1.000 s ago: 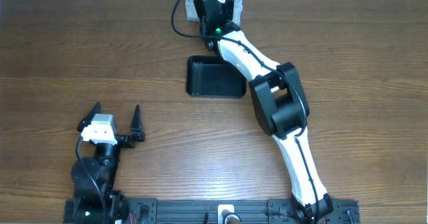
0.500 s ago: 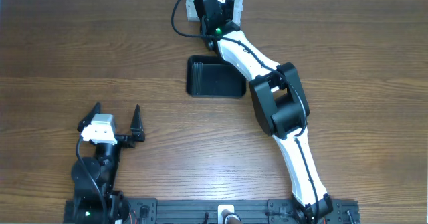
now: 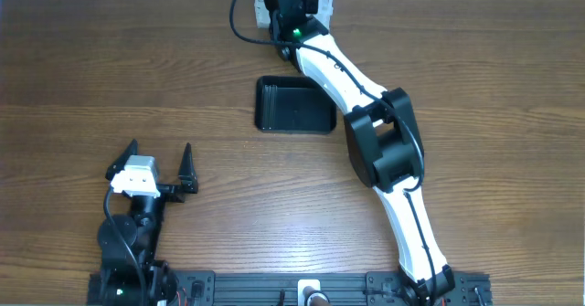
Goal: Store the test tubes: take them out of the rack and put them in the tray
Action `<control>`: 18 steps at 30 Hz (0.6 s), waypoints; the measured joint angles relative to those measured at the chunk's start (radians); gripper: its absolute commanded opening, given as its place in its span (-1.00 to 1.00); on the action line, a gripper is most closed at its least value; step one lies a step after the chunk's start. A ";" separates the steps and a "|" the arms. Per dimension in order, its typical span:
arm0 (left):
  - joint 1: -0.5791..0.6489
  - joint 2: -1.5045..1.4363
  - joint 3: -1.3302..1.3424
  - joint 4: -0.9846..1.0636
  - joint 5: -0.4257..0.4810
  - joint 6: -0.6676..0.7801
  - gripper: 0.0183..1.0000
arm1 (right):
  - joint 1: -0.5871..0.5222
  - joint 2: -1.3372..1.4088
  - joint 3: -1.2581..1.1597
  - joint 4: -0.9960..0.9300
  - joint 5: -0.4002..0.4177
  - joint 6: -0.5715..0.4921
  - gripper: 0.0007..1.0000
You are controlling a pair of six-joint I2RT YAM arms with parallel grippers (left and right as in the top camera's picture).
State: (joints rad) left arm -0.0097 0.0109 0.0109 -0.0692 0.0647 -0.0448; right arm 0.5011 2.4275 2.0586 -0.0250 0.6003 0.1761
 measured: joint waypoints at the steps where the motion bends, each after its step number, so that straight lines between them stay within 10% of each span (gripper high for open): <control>1: 0.000 0.000 0.000 0.000 0.000 0.000 1.00 | 0.004 -0.017 0.006 0.000 0.005 -0.008 -0.87; 18: 0.000 0.000 0.000 0.000 0.000 0.000 1.00 | 0.077 -0.411 0.061 -0.826 -0.037 0.200 -0.93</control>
State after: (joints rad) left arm -0.0097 0.0109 0.0109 -0.0692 0.0647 -0.0448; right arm 0.5777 2.0167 2.1197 -0.8513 0.5632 0.3763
